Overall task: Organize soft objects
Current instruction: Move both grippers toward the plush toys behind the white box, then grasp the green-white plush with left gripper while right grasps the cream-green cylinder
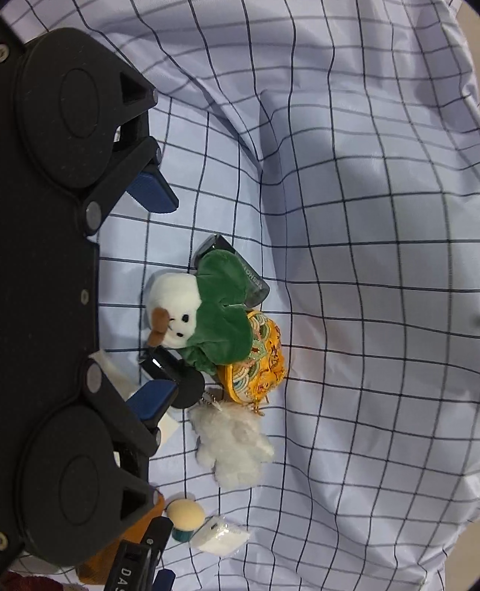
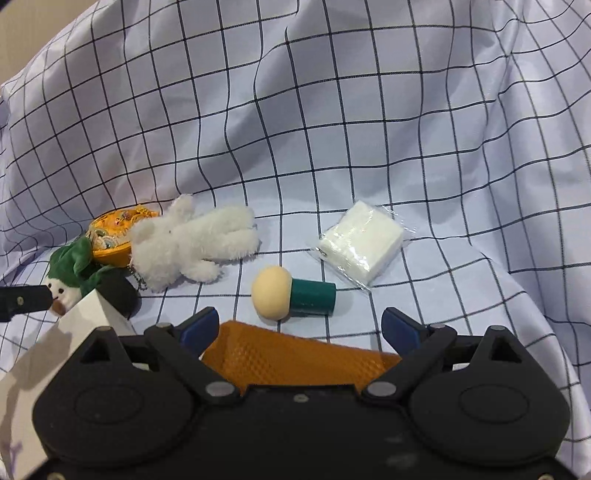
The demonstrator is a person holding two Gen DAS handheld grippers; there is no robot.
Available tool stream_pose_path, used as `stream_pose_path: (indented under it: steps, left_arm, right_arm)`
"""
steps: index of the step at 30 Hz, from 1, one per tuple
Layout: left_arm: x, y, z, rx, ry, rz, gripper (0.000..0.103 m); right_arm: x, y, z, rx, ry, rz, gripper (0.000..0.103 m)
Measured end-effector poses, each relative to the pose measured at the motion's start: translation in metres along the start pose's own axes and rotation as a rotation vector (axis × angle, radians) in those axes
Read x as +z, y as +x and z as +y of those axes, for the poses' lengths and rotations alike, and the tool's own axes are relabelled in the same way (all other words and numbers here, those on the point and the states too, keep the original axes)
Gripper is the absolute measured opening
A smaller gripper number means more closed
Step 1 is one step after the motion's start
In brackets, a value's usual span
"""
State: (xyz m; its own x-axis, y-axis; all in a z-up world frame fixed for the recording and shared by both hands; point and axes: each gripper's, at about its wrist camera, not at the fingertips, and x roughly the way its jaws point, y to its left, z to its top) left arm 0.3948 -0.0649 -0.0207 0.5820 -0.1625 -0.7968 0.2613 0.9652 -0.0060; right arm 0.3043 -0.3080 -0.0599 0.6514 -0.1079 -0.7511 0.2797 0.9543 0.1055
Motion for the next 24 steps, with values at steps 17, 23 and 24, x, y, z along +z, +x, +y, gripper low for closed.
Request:
stream_pose_path:
  steps: [17, 23, 24]
  left_arm:
    - [0.012, 0.049, 0.008, -0.076, -0.038, 0.084, 0.073]
    - [0.007, 0.052, 0.006, -0.140, -0.030, 0.061, 0.051]
    - [0.007, 0.051, 0.007, -0.145, -0.033, 0.054, 0.050]
  right_arm:
    - [0.010, 0.046, 0.004, -0.037, 0.023, 0.034, 0.077]
    - [0.008, 0.043, 0.005, -0.014, 0.000, 0.016, 0.058]
    - [0.008, 0.042, 0.004, -0.012, 0.002, 0.012, 0.058]
